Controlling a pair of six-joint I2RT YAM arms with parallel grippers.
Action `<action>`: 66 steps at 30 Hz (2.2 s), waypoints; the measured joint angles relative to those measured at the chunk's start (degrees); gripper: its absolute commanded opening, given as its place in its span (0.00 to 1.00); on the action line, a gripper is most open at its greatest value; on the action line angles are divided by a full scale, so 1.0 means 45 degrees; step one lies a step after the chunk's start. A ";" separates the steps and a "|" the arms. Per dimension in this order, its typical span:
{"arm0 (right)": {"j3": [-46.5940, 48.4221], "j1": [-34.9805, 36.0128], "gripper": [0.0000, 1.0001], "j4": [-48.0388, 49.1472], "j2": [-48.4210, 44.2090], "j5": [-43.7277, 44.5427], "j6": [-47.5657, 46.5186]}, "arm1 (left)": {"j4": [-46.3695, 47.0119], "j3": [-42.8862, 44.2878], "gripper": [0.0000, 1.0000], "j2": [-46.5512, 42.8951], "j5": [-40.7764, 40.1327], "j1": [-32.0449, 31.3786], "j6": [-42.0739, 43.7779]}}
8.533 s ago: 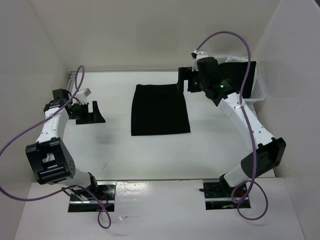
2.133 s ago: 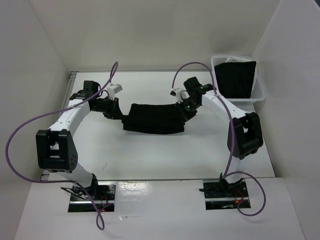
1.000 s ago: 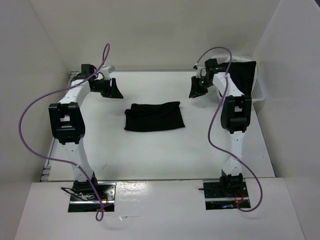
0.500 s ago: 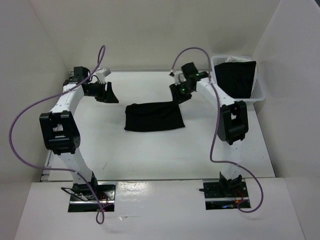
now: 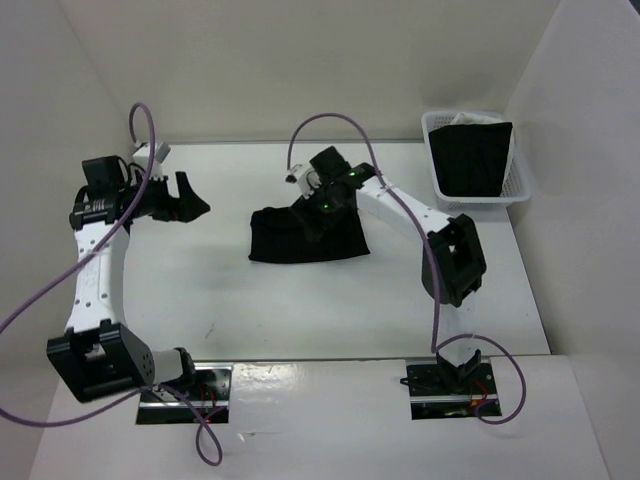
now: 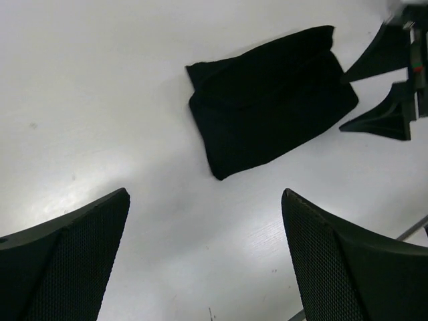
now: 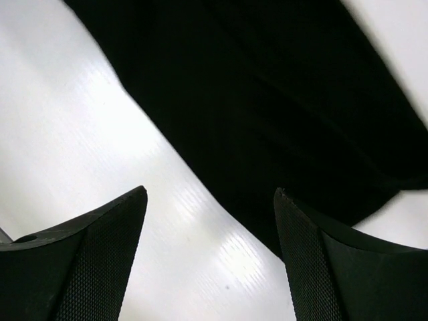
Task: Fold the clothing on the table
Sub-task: Fold the skirt
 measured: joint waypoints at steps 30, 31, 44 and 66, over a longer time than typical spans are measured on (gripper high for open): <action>0.6441 0.1443 0.83 -0.2297 0.5887 -0.1933 -0.1365 | 0.1812 -0.2846 1.00 -0.3385 -0.2535 0.0947 -0.0690; 0.6722 0.1443 0.83 -0.2375 0.6101 -0.1943 -0.1375 | 0.1817 -0.2856 1.00 -0.3385 -0.2540 0.0947 -0.0690; 1.4882 0.1258 0.87 -0.5285 1.0724 -0.1802 -0.1409 | 0.1817 -0.2866 1.00 -0.3385 -0.2613 0.0947 -0.0690; 1.3644 -0.0121 0.87 -0.6241 0.7820 -0.0772 -0.0253 | 0.1880 -0.2871 1.00 -0.3385 -0.2608 0.0947 -0.0675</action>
